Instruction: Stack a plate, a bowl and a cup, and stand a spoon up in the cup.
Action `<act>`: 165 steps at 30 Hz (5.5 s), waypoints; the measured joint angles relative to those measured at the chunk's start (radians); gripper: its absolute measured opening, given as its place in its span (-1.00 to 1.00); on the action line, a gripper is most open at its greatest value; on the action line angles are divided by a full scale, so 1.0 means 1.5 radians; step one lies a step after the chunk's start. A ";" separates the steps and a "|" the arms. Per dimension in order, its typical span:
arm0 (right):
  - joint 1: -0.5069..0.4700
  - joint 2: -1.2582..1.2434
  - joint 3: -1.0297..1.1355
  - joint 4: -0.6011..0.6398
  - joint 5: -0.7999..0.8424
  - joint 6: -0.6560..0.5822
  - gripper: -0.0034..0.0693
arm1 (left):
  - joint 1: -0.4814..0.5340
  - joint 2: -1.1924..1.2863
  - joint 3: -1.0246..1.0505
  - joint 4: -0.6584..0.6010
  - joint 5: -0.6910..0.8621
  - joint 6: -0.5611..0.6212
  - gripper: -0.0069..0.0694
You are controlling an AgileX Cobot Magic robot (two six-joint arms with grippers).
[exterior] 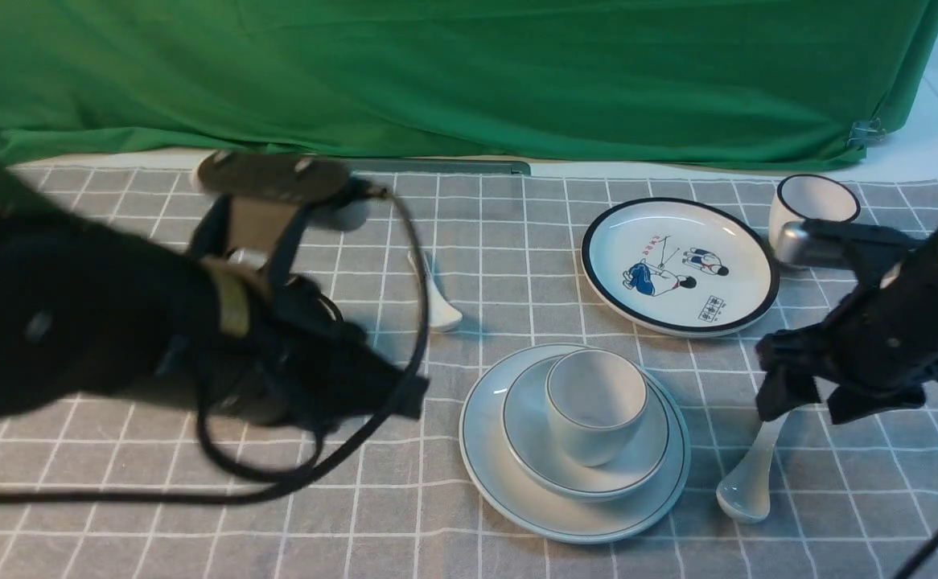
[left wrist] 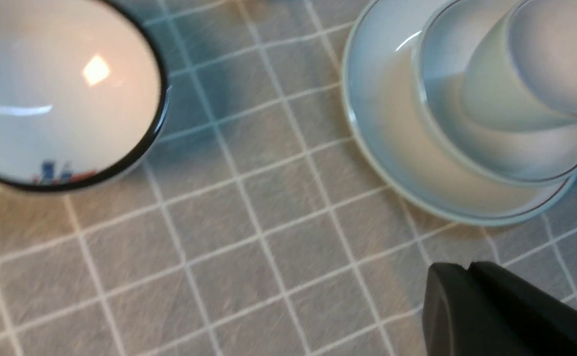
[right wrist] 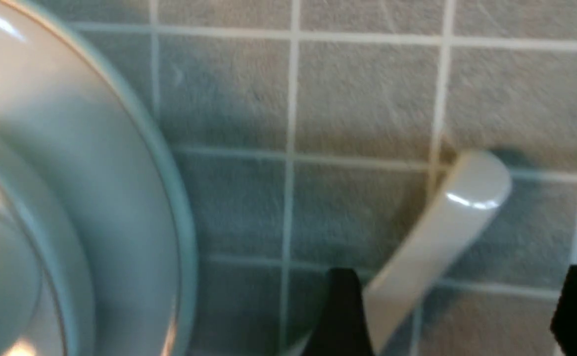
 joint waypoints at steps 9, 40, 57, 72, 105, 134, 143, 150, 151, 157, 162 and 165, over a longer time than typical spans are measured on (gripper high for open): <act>0.014 0.056 -0.017 -0.014 -0.011 0.010 0.23 | 0.000 -0.057 0.021 0.025 0.024 -0.021 -0.80; 0.324 -0.257 0.292 0.001 -0.850 -0.027 -0.44 | 0.000 -0.066 0.022 0.072 -0.001 -0.052 -0.80; 0.348 -0.123 0.296 -0.002 -0.915 -0.043 -0.44 | 0.000 -0.066 0.022 0.073 0.006 -0.052 -0.79; 0.348 -0.164 0.296 -0.003 -0.760 -0.078 -0.02 | 0.000 -0.067 0.022 0.074 0.008 -0.054 -0.79; 0.220 -1.211 0.488 -0.069 -0.295 -0.061 -0.80 | 0.000 -0.586 0.290 0.207 -0.063 -0.118 -0.79; 0.220 -1.211 0.489 -0.069 -0.261 -0.032 -0.62 | 0.006 -0.622 0.313 0.131 -0.111 -0.052 -0.79; 0.220 -1.211 0.489 -0.069 -0.259 -0.032 -0.58 | 0.239 -0.736 0.476 -0.202 -0.311 0.370 -0.79; 0.220 -1.211 0.489 -0.069 -0.259 -0.032 -0.55 | 0.433 -0.797 0.592 -0.205 -0.328 0.349 -0.79; 0.220 -1.211 0.489 -0.069 -0.259 -0.032 -0.55 | 0.449 -0.798 0.601 -0.205 -0.326 0.349 -0.79; 0.220 -1.211 0.489 -0.069 -0.259 -0.032 -0.52 | 0.462 -0.798 0.607 -0.199 -0.304 0.349 -0.79; 0.220 -1.211 0.489 -0.069 -0.259 -0.032 -0.48 | 0.458 -0.798 0.607 -0.184 -0.298 0.348 -0.79; 0.220 -1.211 0.489 -0.069 -0.259 -0.032 -0.45 | 0.458 -0.798 0.607 -0.177 -0.297 0.347 -0.79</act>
